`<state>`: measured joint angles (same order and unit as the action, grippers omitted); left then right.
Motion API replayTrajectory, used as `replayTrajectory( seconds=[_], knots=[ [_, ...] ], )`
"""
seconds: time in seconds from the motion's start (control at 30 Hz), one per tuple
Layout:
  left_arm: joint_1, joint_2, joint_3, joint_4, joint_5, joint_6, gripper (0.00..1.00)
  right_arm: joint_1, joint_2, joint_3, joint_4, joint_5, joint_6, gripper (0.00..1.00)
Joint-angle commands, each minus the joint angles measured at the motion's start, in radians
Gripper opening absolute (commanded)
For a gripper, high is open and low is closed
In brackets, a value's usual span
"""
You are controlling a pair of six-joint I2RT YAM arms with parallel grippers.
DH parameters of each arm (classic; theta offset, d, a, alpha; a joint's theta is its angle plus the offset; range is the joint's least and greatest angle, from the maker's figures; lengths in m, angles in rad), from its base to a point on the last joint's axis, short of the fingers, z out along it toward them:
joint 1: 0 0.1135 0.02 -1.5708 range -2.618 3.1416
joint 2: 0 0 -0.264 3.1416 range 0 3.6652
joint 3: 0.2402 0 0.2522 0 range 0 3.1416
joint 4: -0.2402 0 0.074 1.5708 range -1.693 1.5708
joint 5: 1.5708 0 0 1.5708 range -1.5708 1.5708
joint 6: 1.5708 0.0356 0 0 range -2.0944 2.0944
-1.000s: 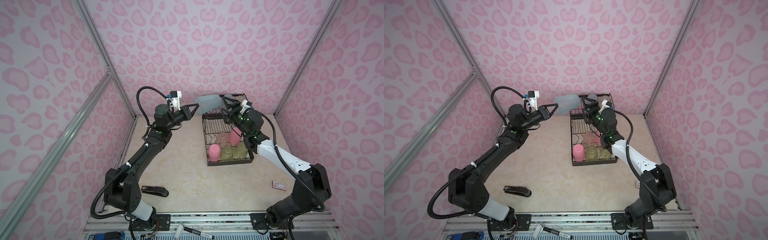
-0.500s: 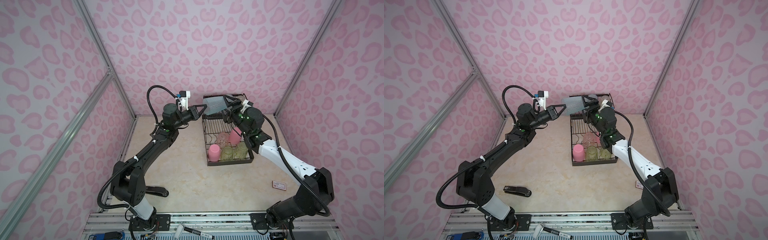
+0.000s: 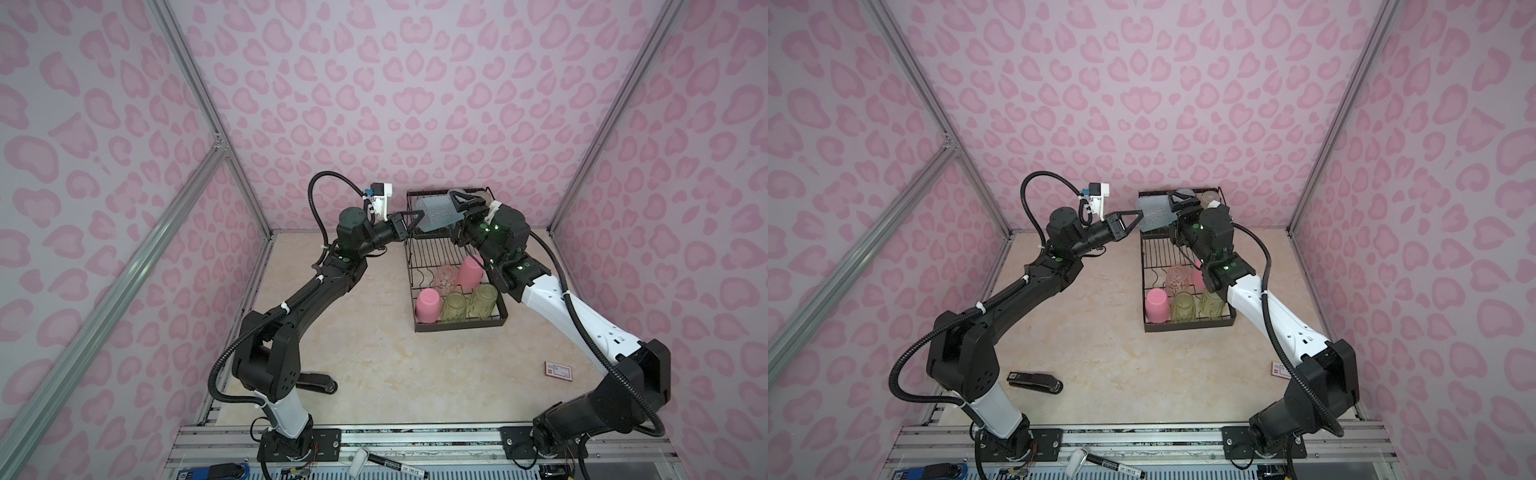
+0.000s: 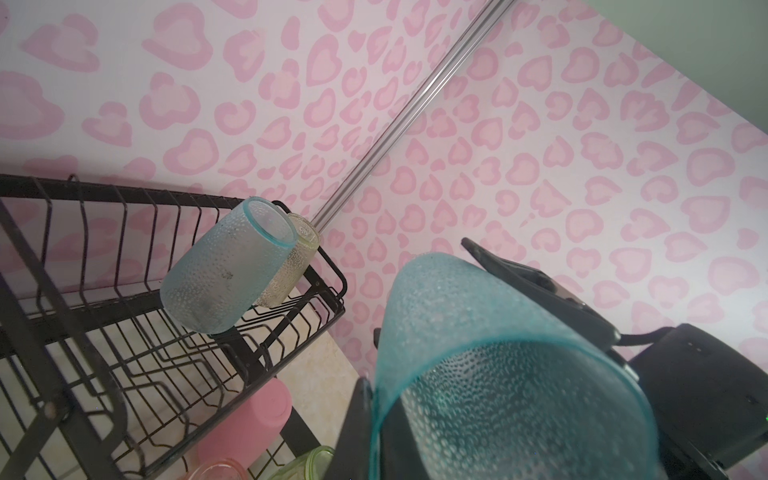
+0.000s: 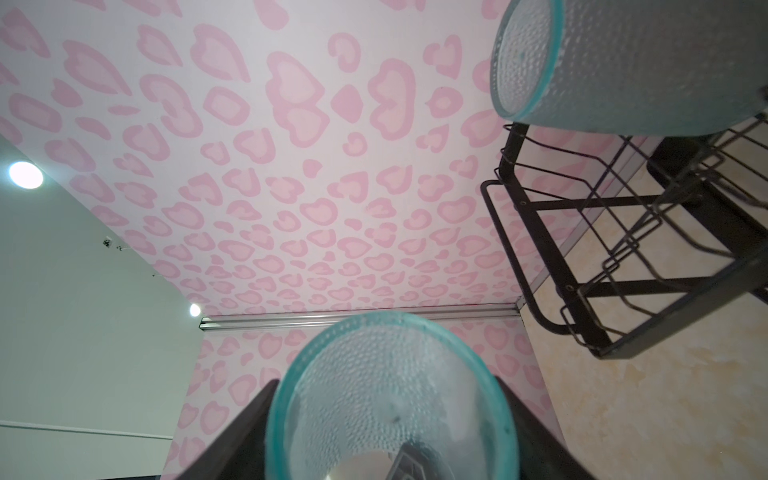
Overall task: Load the cups into the dish rack
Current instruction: 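Grasp the teal cup with the right gripper and open the left gripper, then carry the teal cup over the upper tier with the right gripper while left withdraws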
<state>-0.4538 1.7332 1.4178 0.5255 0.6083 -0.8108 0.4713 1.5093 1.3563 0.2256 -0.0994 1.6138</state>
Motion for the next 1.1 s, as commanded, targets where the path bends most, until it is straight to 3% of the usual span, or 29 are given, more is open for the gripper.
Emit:
replayTrajectory(
  seconds=[0.0, 0.13, 0.33, 0.53, 0.77, 1.07],
  knots=[
    [-0.005, 0.012, 0.023, 0.058, 0.027, -0.002, 0.03, 0.003, 0.011, 0.003, 0.011, -0.016, 0.005, 0.62],
    [-0.005, 0.009, 0.023, 0.040, 0.020, 0.005, 0.11, 0.003, 0.014, -0.002, 0.033, -0.013, -0.012, 0.56],
    [0.003, -0.007, 0.018, 0.010, 0.009, 0.013, 0.48, 0.002, 0.012, 0.003, 0.046, 0.018, -0.090, 0.51],
    [0.035, -0.062, -0.019, -0.054, -0.019, 0.021, 0.66, 0.004, 0.011, 0.006, 0.043, 0.091, -0.242, 0.49],
    [0.093, -0.180, -0.103, -0.219, -0.088, 0.086, 0.77, 0.014, 0.048, 0.084, -0.020, 0.209, -0.563, 0.49],
    [0.116, -0.293, -0.037, -0.681, -0.286, 0.330, 0.93, 0.092, 0.158, 0.258, -0.088, 0.383, -1.091, 0.50]
  ],
)
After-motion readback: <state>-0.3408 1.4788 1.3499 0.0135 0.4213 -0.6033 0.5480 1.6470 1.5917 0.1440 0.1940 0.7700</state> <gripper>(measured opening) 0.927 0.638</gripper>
